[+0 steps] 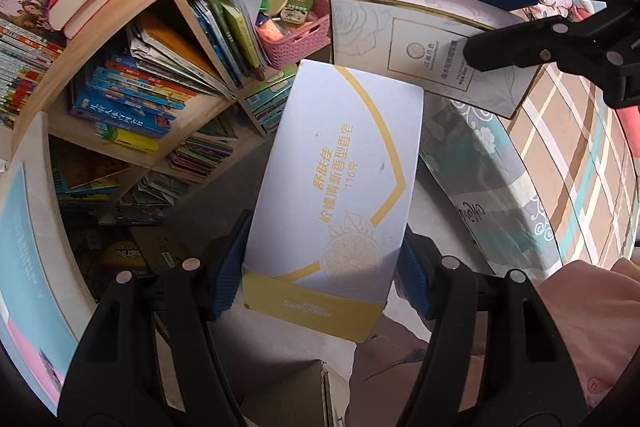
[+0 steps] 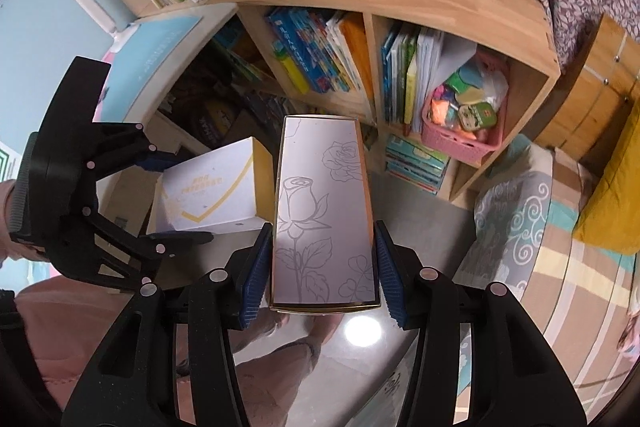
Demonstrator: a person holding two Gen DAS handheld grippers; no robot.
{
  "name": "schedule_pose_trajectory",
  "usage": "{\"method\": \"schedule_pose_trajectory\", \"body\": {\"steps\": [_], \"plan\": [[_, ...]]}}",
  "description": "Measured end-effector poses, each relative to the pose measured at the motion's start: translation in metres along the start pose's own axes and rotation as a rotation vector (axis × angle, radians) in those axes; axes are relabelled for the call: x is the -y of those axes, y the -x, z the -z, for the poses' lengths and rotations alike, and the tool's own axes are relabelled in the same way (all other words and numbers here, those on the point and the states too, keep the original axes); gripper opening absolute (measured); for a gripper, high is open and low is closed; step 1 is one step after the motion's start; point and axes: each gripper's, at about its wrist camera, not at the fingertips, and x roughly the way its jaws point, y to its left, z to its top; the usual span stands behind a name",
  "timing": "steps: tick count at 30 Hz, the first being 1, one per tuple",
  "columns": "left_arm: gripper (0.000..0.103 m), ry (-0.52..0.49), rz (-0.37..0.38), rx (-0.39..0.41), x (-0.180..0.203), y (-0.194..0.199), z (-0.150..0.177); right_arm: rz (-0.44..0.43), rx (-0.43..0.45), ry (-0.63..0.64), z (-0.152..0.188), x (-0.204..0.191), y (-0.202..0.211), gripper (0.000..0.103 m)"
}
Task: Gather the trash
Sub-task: 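Carry the white-yellow box and rose-printed box to the teal wastebasket with both tools, then open both tools to drop the boxes into the wastebasket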
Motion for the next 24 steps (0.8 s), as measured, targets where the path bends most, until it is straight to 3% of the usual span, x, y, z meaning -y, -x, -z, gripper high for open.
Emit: {"method": "schedule_pose_trajectory", "body": {"steps": [6,8,10,11,12,15,24], "plan": [[0.065,-0.002,0.008,-0.021,0.003,-0.009,-0.003,-0.015,-0.015,-0.006,0.003,0.002,-0.005,0.05],[0.072,-0.006,-0.005,-0.027,0.005,-0.013,-0.004,-0.005,-0.028,-0.001,0.004,0.001,-0.009,0.052],[0.088,-0.014,-0.018,-0.021,0.006,-0.016,-0.005,0.01,-0.035,-0.02,0.003,0.004,-0.012,0.072],[0.093,-0.025,-0.024,-0.018,0.008,-0.017,-0.006,0.019,-0.021,-0.034,0.003,0.007,-0.011,0.077],[0.093,-0.033,-0.029,-0.014,0.009,-0.017,-0.006,0.028,-0.005,-0.048,0.002,0.01,-0.009,0.084],[0.094,-0.027,-0.026,-0.017,0.007,-0.018,-0.008,0.001,0.001,-0.09,0.0,0.019,-0.007,0.085],[0.096,0.035,-0.05,-0.044,-0.01,-0.018,-0.003,0.026,-0.053,-0.107,0.007,0.024,-0.009,0.093]]}}
